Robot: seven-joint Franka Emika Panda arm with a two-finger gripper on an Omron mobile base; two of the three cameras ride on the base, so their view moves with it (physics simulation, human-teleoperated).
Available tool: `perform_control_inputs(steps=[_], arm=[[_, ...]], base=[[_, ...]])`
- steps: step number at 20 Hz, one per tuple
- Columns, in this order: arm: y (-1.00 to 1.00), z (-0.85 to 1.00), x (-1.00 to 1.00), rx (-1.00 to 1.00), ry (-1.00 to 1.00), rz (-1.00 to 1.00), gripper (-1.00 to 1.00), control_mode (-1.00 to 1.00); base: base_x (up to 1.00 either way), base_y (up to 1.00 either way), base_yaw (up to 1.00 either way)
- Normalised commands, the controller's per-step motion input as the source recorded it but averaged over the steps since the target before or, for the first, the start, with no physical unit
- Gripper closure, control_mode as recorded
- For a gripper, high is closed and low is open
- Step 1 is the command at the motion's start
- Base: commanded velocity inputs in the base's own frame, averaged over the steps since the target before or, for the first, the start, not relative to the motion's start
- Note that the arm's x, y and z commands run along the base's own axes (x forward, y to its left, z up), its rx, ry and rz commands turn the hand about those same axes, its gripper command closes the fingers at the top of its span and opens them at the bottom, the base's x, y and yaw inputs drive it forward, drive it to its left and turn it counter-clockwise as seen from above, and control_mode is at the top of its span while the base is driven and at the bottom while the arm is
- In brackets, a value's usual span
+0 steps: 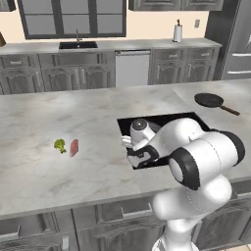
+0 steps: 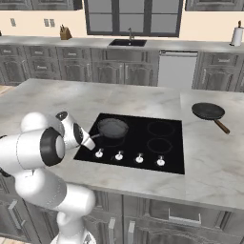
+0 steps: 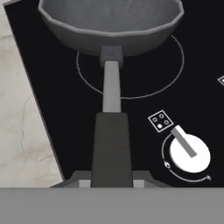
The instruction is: Place both pans onto different burners. Then place the broccoli and the steak on different pans.
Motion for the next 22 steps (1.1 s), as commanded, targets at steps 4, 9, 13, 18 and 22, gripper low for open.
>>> perform_control_inputs(steps=[4, 9, 13, 18, 22], arm=[[0.0, -0.13, 0.0, 0.0, 0.0, -0.15, 1.0, -1.0], [0.05, -0.21, 0.0, 0.0, 0.02, -0.06, 1.0, -1.0], [0.22, -0.11, -0.16, 0.0, 0.02, 0.0, 1.0, -1.0], [0.26, -0.1, -0.23, 0.0, 0.06, 0.0, 1.0, -1.0], [0.05, -0.03, 0.0, 0.0, 0.09, 0.0, 1.0, -1.0]], base=[[0.0, 0.0, 0.0], [0.0, 0.0, 0.0], [0.0, 0.0, 0.0], [0.0, 0.0, 0.0], [0.0, 0.0, 0.0]])
